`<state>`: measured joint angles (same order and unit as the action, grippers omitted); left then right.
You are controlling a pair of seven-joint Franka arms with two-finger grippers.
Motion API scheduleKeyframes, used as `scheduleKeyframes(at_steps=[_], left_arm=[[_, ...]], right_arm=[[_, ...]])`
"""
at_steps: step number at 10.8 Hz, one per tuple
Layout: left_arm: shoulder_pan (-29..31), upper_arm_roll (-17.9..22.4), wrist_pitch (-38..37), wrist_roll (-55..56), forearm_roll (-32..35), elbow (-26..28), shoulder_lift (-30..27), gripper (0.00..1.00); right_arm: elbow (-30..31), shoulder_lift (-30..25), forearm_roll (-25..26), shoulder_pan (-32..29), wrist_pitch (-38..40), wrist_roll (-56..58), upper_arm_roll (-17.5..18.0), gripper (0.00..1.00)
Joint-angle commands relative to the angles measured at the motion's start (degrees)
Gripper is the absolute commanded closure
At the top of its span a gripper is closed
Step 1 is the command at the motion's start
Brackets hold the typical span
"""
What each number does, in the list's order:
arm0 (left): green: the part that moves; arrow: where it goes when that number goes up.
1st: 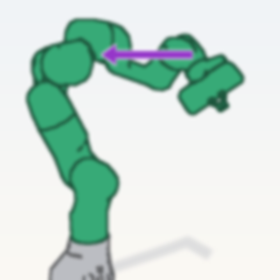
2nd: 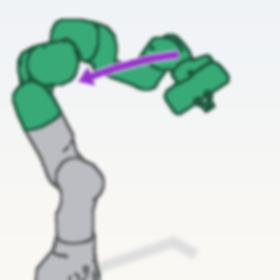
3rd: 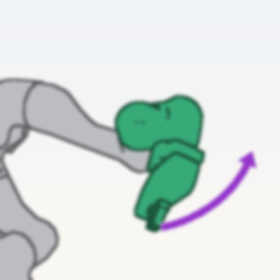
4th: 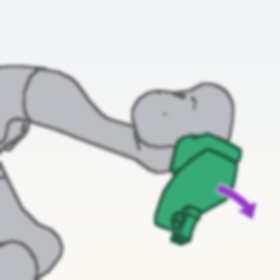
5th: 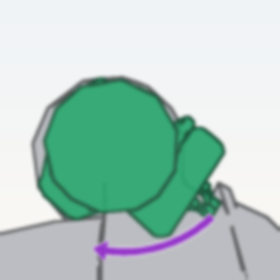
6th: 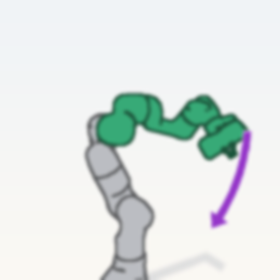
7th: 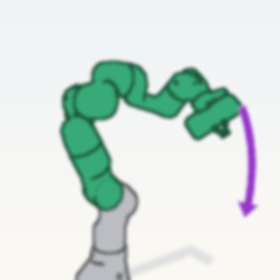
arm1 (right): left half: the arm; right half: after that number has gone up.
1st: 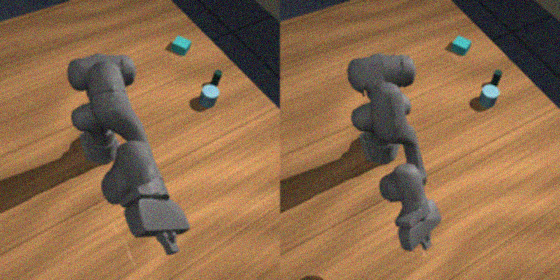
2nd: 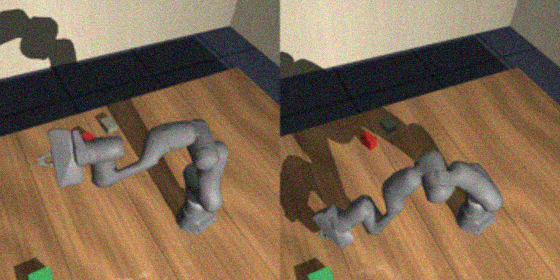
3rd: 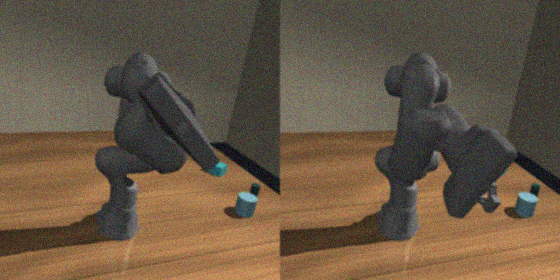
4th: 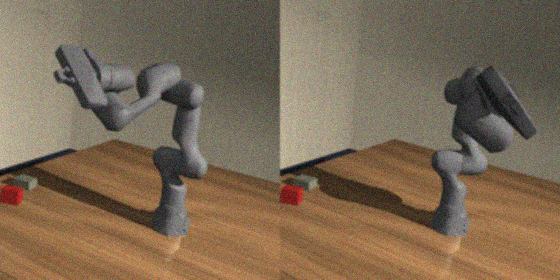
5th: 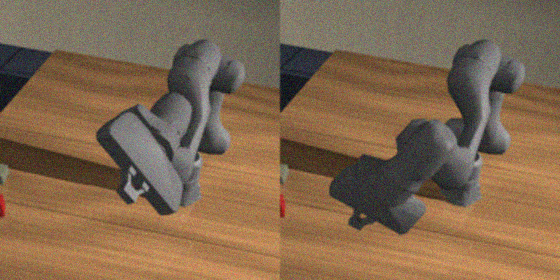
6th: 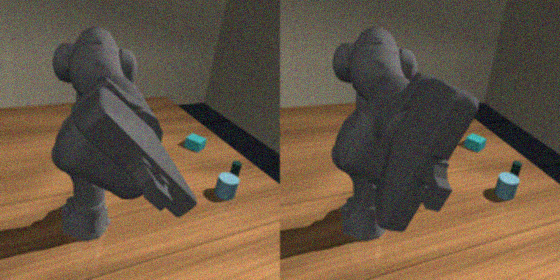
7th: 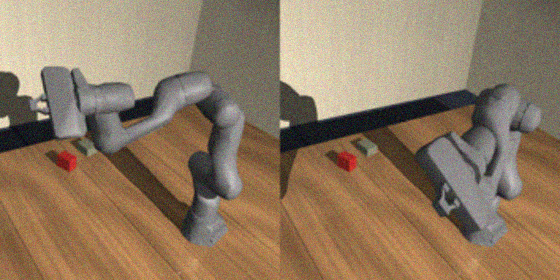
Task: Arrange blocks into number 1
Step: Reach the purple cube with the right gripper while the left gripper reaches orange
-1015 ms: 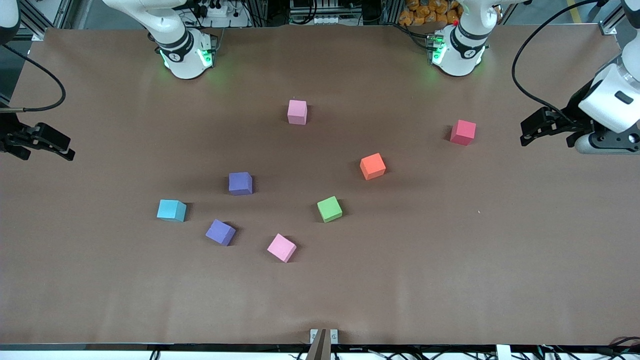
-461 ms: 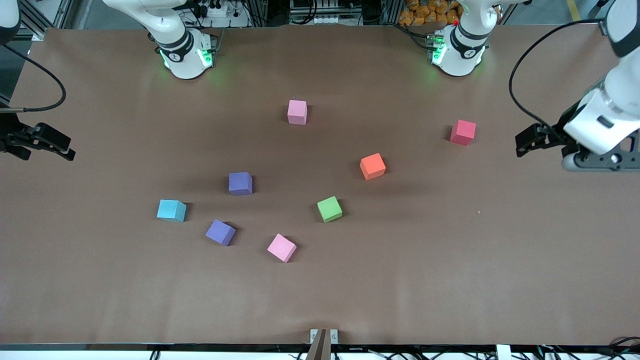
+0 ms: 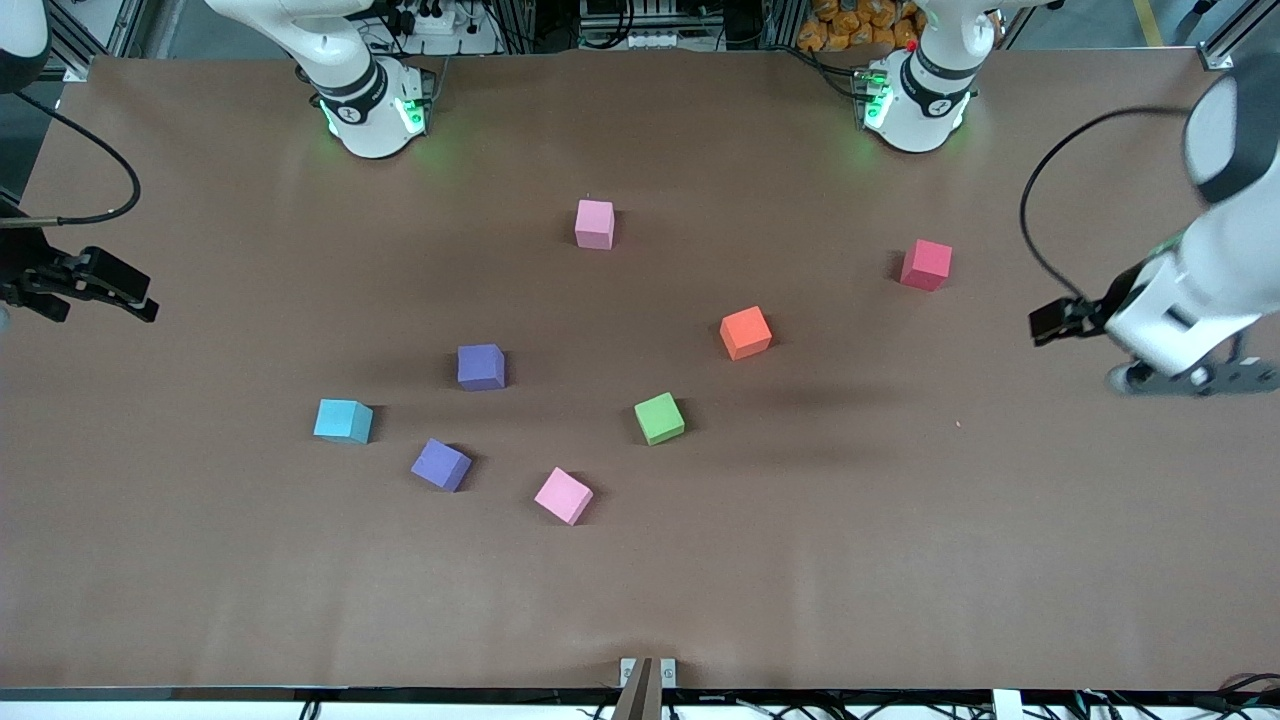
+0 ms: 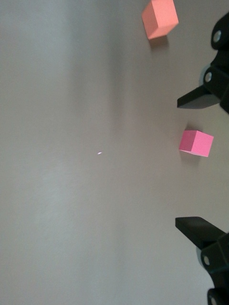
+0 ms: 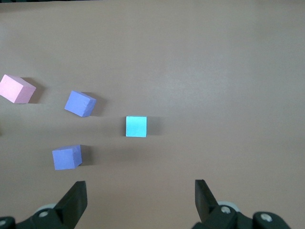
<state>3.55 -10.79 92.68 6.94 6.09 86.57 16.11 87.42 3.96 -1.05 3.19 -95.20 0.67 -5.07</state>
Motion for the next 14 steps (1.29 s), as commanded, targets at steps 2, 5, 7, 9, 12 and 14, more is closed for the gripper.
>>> scheduleKeyframes(at_steps=[2, 5, 7, 9, 12, 14], left_arm=[[0.14, -0.37, 9.93, 4.73, -2.38, 9.37, 3.58, 0.00], [-0.91, -1.07, 12.52, 15.35, -2.57, 12.04, 4.54, 0.00], [-2.75, -1.07, 12.52, 23.52, -3.53, 11.96, 5.50, 0.00], [-4.78, -1.07, 12.61, 31.17, -4.94, 11.69, 5.94, 0.00], [-8.29, -1.07, 14.71, 40.32, -5.82, 11.52, 9.97, 0.00], [-10.75, -1.07, 16.82, 45.95, -5.82, 11.52, 11.65, 0.00]], right_arm=[[-0.84, 1.40, 0.17, 0.58, 0.55, 0.04, 0.33, 0.00], [-0.76, 4.91, -0.27, 3.74, 0.20, 0.21, 0.33, 0.00], [0.55, 6.76, -1.75, 5.24, -1.29, 0.65, 0.42, 0.00], [3.54, 8.77, -4.21, 6.55, -5.15, 0.65, 0.42, 0.00], [4.34, 14.57, -4.57, 10.86, -10.33, -0.14, 0.33, 0.00], [5.48, 17.74, -4.66, 12.79, -14.29, -5.02, 0.33, 0.00]])
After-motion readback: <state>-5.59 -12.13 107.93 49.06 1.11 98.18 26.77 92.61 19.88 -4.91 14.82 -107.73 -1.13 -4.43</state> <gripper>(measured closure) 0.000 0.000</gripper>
